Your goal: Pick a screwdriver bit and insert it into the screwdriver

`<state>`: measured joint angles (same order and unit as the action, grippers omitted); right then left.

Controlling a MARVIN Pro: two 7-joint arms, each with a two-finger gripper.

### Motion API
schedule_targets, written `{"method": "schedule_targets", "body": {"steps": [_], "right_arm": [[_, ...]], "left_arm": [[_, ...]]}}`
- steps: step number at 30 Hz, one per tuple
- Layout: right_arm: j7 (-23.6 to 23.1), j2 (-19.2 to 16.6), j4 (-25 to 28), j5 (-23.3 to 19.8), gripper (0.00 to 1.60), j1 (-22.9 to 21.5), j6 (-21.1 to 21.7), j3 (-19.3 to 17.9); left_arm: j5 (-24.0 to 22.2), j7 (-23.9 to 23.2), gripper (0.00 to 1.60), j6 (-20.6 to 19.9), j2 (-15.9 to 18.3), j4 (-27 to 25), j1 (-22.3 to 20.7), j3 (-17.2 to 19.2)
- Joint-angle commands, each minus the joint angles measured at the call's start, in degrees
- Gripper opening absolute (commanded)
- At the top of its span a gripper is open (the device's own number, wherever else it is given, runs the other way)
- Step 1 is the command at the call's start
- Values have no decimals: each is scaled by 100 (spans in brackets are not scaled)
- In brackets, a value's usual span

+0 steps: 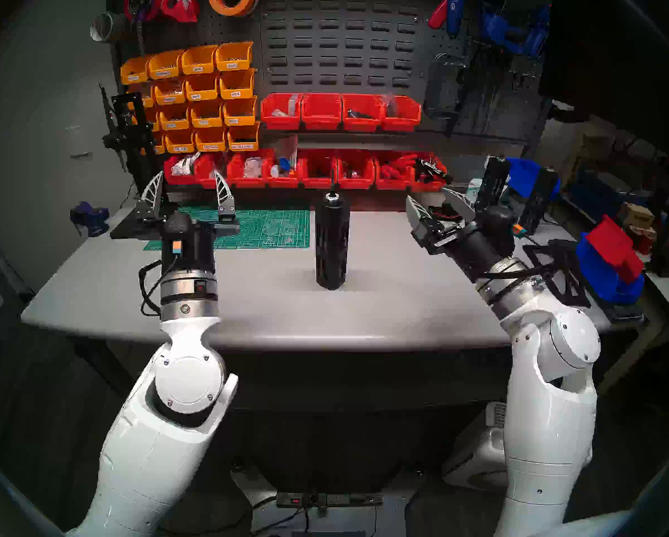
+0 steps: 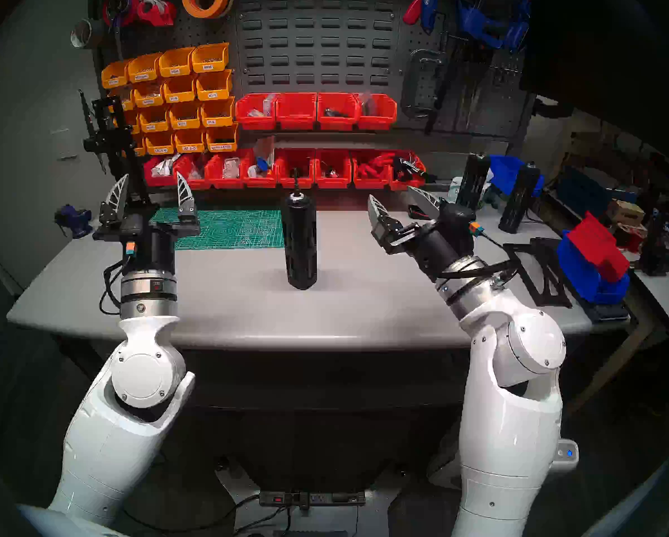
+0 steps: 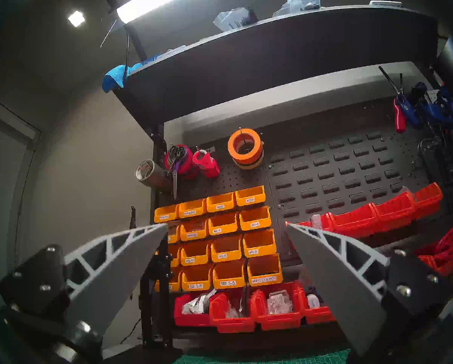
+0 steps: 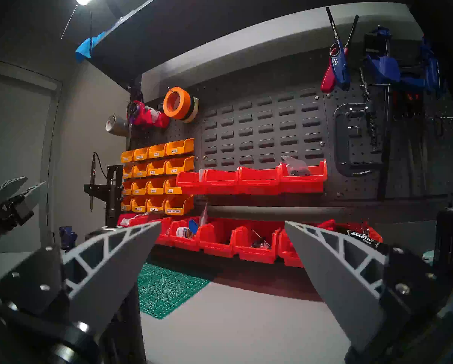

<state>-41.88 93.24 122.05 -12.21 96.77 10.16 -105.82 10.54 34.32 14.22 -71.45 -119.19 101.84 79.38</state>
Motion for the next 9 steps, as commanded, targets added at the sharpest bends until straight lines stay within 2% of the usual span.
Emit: {"method": "schedule_targets", "body": {"steps": [1,9], "right_arm": [[-5,-13,144,-44,160,-140,-71,-6],[-7,-13,143,-45,160,-140,-71,-7]], "left_arm": [[23,6,160,32,0,-173,-88,18],[26,2,160,33,-6,-173,-87,20]]}}
